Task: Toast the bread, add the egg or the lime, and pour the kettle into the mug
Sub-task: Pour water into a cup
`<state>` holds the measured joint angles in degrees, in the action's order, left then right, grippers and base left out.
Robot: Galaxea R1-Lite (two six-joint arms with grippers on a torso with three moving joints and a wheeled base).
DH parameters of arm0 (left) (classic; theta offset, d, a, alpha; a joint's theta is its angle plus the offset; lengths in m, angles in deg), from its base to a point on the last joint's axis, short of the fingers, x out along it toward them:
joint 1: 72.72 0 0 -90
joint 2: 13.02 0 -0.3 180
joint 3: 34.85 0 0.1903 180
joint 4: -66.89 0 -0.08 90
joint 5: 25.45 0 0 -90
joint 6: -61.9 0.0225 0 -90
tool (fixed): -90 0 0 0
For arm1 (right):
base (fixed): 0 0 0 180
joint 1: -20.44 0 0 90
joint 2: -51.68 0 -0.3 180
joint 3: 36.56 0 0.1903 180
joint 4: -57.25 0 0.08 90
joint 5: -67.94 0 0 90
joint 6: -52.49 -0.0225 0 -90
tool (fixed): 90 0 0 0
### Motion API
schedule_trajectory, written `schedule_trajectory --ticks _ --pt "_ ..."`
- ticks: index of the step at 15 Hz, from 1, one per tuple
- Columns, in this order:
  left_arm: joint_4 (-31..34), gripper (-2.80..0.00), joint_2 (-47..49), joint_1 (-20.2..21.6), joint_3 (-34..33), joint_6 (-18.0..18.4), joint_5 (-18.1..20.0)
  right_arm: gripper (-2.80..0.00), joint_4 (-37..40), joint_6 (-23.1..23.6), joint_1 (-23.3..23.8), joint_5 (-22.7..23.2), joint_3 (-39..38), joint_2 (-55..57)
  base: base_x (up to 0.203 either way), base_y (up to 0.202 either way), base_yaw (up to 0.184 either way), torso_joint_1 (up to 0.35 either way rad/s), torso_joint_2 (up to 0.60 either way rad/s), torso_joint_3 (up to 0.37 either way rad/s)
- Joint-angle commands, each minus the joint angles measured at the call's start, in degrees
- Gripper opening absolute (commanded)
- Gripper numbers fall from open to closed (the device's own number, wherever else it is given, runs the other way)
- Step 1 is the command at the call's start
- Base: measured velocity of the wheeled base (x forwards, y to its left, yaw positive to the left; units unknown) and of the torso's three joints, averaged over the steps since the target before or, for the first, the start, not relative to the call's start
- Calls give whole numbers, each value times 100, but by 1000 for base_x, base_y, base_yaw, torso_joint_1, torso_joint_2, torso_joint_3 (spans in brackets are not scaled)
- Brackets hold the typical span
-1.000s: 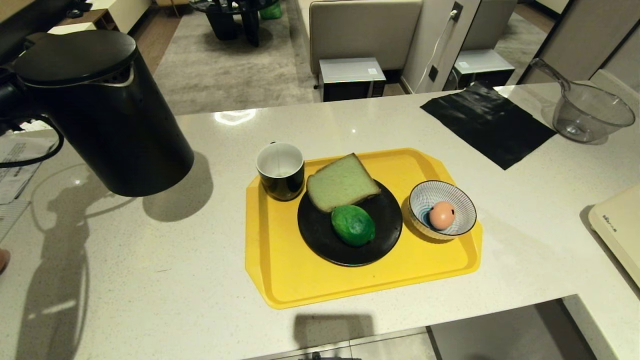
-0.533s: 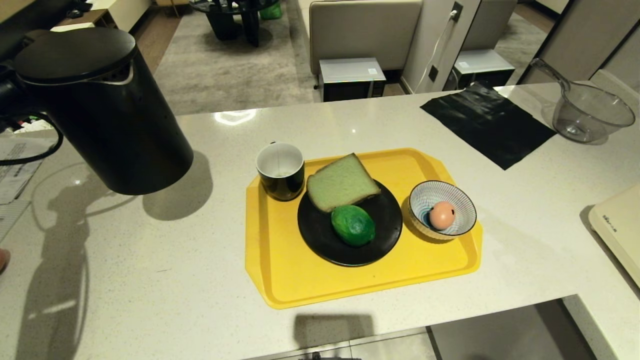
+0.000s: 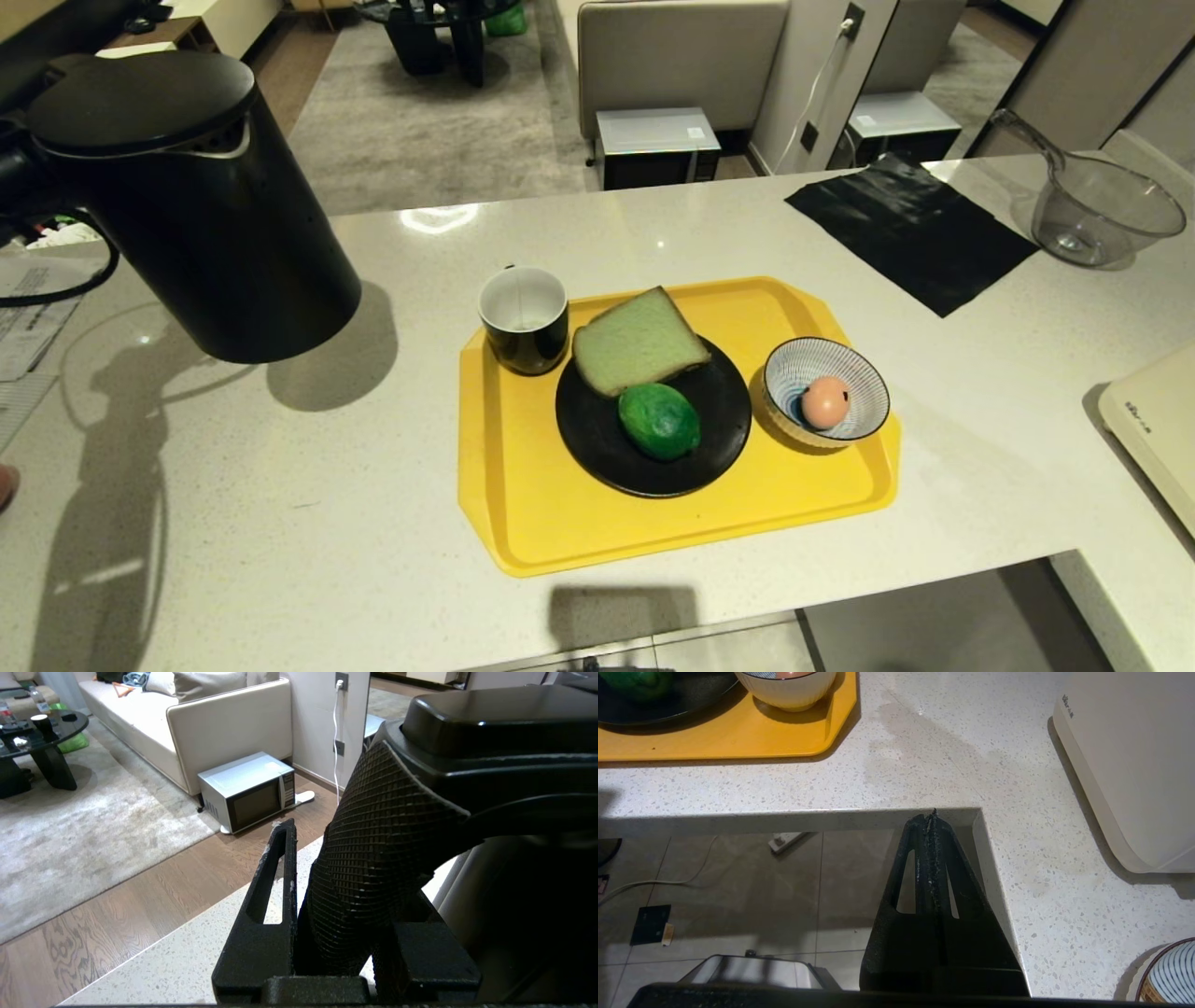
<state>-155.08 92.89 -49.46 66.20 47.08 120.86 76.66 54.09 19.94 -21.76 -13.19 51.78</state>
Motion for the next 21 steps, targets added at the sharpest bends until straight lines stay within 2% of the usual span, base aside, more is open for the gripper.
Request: schedule_trajectory --ticks 1,16,21 --pt "-41 -280 9 3 2 -12 29 -280 -9 16 -2 5 -158 -1 0 0 0 147 -282 -122" --pt "-41 -280 9 3 13 -12 29 -280 -14 130 -2 31 -158 -1 0 0 0 151 -285 -129" --pt "166 -280 75 -6 440 -36 38 -280 -9 157 -2 40 -158 0 0 0 0 27 -53 -24"
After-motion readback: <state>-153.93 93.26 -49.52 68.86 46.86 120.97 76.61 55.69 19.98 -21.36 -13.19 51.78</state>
